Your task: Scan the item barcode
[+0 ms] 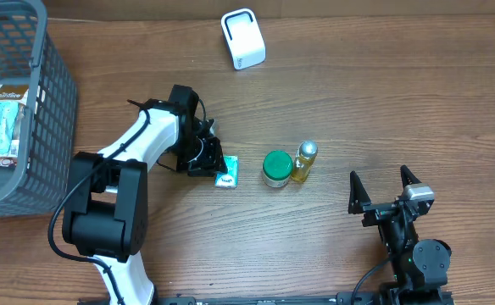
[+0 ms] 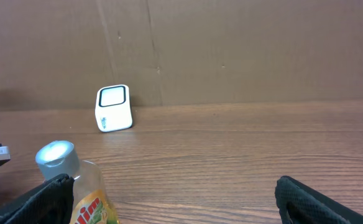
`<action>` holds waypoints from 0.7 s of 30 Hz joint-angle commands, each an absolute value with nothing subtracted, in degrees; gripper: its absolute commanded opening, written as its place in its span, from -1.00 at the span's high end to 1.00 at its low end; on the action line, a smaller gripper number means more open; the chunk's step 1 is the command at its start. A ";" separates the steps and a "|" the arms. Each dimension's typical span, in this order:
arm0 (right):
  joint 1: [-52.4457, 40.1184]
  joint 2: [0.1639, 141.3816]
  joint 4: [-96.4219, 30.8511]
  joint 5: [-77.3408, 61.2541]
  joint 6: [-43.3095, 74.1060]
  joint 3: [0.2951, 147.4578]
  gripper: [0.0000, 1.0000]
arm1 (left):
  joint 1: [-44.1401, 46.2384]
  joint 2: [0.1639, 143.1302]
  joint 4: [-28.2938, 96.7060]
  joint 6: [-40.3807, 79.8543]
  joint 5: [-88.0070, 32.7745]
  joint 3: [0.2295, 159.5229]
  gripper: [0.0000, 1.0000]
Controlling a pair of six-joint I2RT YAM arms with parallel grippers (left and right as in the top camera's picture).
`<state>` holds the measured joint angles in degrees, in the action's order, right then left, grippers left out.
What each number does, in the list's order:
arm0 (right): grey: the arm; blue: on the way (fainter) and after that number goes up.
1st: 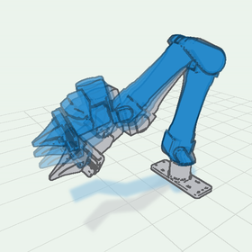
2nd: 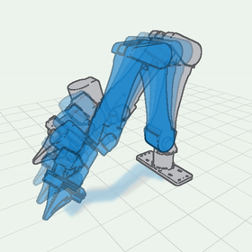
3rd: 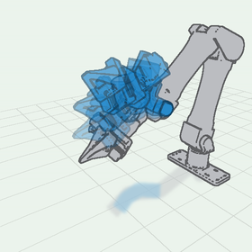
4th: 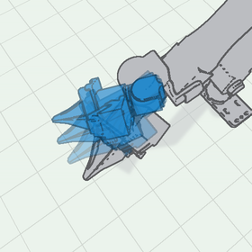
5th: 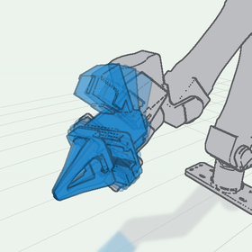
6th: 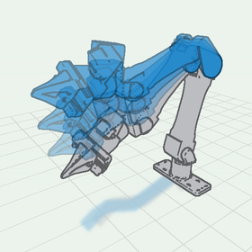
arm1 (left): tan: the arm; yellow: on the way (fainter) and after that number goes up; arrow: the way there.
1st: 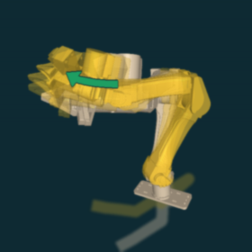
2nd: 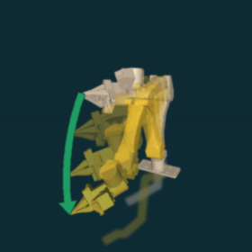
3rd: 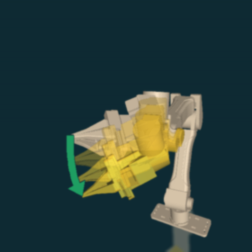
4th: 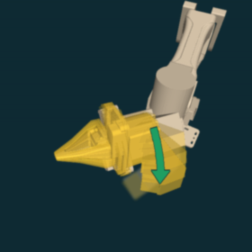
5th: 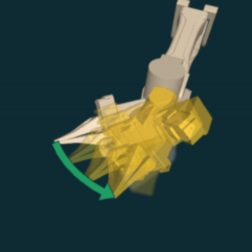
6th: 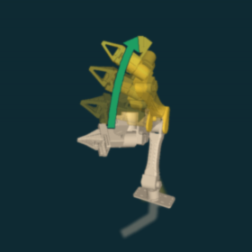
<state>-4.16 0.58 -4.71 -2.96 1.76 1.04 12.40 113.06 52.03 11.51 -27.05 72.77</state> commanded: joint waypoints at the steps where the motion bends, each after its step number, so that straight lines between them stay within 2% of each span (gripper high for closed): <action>1: -4.38 0.16 -4.49 -2.85 2.17 0.45 -1.00 | 12.95 113.58 51.92 10.28 -27.92 72.64 0.32; 10: -4.38 0.16 -4.49 -2.85 2.17 0.45 -1.00 | 13.61 113.58 49.06 10.85 -27.90 70.15 0.34; 12: -4.38 0.16 -4.49 -2.85 2.17 0.45 -1.00 | 13.63 113.58 47.94 11.29 -27.68 69.21 0.45; 16: -4.38 0.16 -4.49 -2.85 2.17 0.45 -1.00 | 13.63 113.58 47.55 11.33 -26.44 68.64 0.92; 21: -4.38 0.16 -4.49 -2.85 2.17 0.45 -1.00 | 13.30 113.40 52.62 11.16 -24.99 72.79 0.92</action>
